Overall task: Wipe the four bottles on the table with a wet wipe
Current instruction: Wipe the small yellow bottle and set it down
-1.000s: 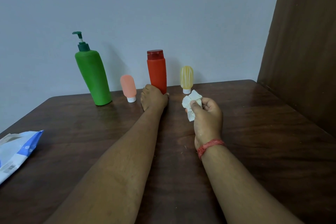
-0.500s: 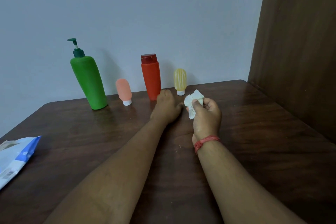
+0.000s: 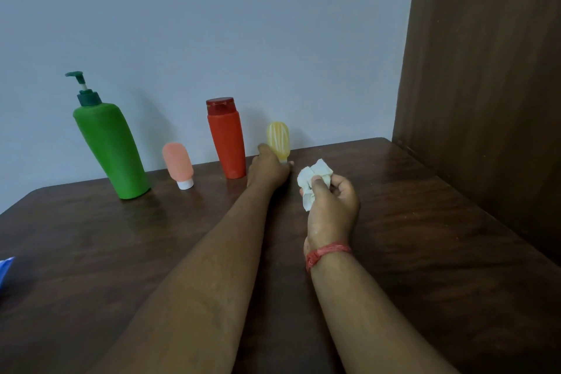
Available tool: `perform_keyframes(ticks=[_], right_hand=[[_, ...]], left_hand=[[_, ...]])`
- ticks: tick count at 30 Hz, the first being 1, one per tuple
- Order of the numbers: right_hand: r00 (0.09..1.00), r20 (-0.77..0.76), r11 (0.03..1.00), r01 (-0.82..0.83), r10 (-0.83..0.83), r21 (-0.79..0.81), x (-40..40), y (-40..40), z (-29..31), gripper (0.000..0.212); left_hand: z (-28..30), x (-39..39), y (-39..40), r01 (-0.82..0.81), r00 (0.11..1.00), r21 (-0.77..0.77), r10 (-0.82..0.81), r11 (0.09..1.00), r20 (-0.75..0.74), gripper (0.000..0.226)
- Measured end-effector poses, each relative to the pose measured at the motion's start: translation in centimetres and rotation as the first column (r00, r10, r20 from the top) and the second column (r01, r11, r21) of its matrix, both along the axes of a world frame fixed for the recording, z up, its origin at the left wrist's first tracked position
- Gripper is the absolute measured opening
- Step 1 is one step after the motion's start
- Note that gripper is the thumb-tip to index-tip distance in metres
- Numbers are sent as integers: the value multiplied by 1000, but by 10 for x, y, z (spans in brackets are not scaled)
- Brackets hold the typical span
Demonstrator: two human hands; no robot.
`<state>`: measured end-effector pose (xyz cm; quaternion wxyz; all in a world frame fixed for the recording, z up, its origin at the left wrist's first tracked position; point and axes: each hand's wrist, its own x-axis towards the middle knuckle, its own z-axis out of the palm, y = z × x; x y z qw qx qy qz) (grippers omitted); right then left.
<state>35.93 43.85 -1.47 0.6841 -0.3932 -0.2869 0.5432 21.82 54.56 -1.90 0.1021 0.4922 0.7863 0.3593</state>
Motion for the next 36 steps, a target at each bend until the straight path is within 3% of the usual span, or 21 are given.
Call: perform_keyframes(ticks=[5, 9, 18, 25, 31, 34, 36], right_hand=[[1000, 20, 1000, -5, 5, 1, -1, 3, -1, 17], [1000, 9, 1000, -25, 25, 6, 0, 1, 0, 16], [986, 81, 989, -147, 145, 25, -5, -15, 9, 17], [894, 295, 926, -371, 336, 72, -19, -52, 14, 6], [791, 430, 825, -542, 436, 160, -29, -84, 20, 15], [735, 544, 801, -571, 404, 178, -33, -95, 22, 19], [702, 640, 815, -544, 312, 199, -36, -99, 24, 23]], left_hand=[[-3, -5, 3, 4, 1000, 23, -4, 1000, 23, 49], [-1, -5, -15, 132, 988, 65, -137, 989, 75, 45], [0, -10, -126, 305, 909, 186, -344, 934, 238, 56], [8, -25, -229, 272, 802, 272, -374, 923, 465, 62], [8, -42, -289, 251, 755, 292, -376, 923, 537, 55], [5, -43, -297, 208, 720, 323, -368, 923, 588, 66], [4, -44, -297, 202, 722, 323, -364, 924, 589, 60]])
